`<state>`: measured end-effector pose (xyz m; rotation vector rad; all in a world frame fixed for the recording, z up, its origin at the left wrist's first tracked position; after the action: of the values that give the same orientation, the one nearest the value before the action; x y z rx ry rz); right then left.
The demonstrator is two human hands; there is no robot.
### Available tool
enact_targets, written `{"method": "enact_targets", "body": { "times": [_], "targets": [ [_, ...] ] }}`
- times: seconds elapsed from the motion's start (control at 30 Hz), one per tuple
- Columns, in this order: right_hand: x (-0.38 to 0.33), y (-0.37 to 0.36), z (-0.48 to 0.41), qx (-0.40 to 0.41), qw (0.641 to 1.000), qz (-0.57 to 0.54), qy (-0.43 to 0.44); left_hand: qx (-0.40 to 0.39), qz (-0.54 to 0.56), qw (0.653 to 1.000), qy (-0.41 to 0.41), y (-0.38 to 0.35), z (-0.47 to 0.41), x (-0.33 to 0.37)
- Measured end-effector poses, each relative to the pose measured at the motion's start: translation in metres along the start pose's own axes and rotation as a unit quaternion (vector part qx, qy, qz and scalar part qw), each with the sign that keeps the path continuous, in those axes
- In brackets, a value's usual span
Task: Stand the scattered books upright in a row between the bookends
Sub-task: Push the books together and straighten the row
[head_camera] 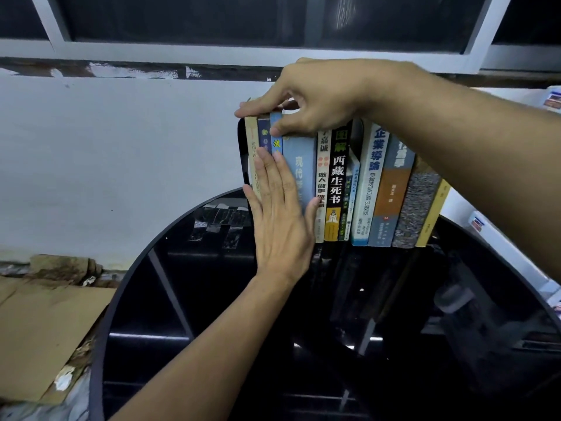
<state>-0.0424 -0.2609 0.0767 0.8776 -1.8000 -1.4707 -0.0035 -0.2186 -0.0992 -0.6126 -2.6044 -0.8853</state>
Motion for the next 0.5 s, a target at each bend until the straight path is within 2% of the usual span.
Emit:
{"method": "enact_targets", "body": {
  "times": [0.43, 0.5],
  "targets": [
    [-0.004, 0.001, 0.01, -0.018, 0.997, 0.073, 0.01, -0.045, 0.005, 0.998, -0.043, 0.002, 0.007, -0.005],
    [0.003, 0.006, 0.019, -0.008, 0.996, 0.084, -0.009, -0.045, 0.001, 0.998, -0.047, 0.002, 0.007, -0.007]
  ]
}}
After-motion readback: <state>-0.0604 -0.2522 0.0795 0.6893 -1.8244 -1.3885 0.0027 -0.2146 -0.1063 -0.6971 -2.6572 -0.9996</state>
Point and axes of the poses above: each hand's wrist, its own z-axis away from the middle knuckle, its own y-axis out of the back of the hand, x = y × z, the point moved 6 cm from there along -z, towards the middle knuckle, and after that the axes turned 5 degrees about x, right-handed, at the moved point
